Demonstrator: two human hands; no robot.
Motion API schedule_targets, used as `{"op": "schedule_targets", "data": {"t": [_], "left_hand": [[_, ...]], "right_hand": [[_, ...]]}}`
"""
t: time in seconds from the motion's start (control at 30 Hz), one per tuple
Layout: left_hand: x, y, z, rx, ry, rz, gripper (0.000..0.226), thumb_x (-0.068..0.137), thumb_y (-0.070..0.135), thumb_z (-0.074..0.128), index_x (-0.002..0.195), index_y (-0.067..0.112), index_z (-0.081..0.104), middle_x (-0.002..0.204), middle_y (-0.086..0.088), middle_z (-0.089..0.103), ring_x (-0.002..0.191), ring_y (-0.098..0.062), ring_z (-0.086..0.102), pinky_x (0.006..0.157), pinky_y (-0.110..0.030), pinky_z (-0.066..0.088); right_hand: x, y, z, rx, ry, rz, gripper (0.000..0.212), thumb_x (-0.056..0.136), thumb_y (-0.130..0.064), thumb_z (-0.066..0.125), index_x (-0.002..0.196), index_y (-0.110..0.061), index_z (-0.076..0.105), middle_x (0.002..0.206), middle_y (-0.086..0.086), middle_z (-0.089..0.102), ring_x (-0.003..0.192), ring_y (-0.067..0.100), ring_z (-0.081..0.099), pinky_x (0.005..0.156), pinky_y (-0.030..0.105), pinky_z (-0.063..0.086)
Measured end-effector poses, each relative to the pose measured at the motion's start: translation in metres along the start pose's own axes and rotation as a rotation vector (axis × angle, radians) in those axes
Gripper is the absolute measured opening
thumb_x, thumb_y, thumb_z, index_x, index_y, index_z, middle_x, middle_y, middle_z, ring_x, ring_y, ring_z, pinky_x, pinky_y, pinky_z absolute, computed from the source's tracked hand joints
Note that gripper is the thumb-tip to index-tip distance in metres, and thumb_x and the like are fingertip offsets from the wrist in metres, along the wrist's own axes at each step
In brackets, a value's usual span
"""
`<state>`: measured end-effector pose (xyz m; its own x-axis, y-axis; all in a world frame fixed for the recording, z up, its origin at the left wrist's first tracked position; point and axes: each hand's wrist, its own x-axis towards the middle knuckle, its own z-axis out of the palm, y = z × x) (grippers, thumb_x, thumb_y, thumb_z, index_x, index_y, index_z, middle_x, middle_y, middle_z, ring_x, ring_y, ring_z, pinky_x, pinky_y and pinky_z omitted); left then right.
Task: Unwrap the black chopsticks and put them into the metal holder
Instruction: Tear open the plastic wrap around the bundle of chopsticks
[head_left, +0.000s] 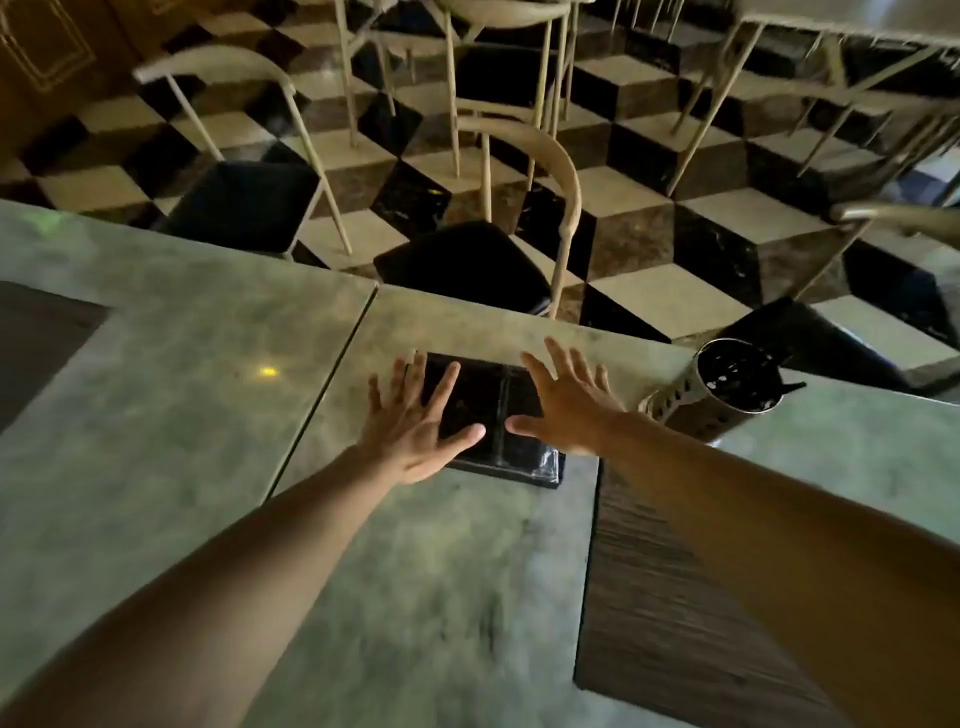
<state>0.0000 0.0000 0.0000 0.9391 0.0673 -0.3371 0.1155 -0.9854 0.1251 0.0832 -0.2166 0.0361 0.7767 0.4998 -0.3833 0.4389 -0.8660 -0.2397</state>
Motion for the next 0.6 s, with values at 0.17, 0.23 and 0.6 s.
{"op": "schedule_targets", "data": {"t": [0.17, 0.23, 0.6], "left_hand": [[0.004, -0.005, 0.019, -0.064, 0.054, -0.040, 0.101, 0.082, 0.090, 0.008, 0.161, 0.030, -0.014, 0.170, -0.016, -0.016, 0.157, -0.034, -0.015, 0.124, -0.057, -0.008], [0.004, -0.006, 0.019, -0.053, 0.127, -0.062, 0.102, 0.085, 0.087, 0.010, 0.163, 0.022, 0.003, 0.167, -0.022, 0.011, 0.154, -0.038, 0.011, 0.125, -0.056, 0.010], [0.011, -0.003, 0.009, -0.067, 0.254, -0.225, 0.052, 0.102, 0.037, 0.046, 0.143, 0.005, 0.046, 0.125, -0.023, 0.055, 0.113, -0.042, 0.052, 0.095, -0.050, 0.041]], "right_hand": [[0.012, 0.002, 0.021, 0.012, 0.051, 0.016, 0.089, 0.086, -0.070, 0.043, 0.153, -0.029, 0.001, 0.161, 0.006, -0.013, 0.147, 0.034, -0.003, 0.116, 0.058, 0.008], [0.015, 0.004, 0.026, 0.035, 0.118, 0.056, 0.083, 0.088, -0.068, 0.042, 0.152, -0.026, 0.010, 0.160, 0.008, 0.003, 0.143, 0.036, 0.015, 0.112, 0.055, 0.024], [0.003, 0.006, 0.033, 0.360, 0.261, 0.402, 0.039, 0.093, -0.050, 0.050, 0.088, -0.011, 0.051, 0.084, 0.010, 0.062, 0.071, 0.029, 0.059, 0.059, 0.032, 0.045]]}}
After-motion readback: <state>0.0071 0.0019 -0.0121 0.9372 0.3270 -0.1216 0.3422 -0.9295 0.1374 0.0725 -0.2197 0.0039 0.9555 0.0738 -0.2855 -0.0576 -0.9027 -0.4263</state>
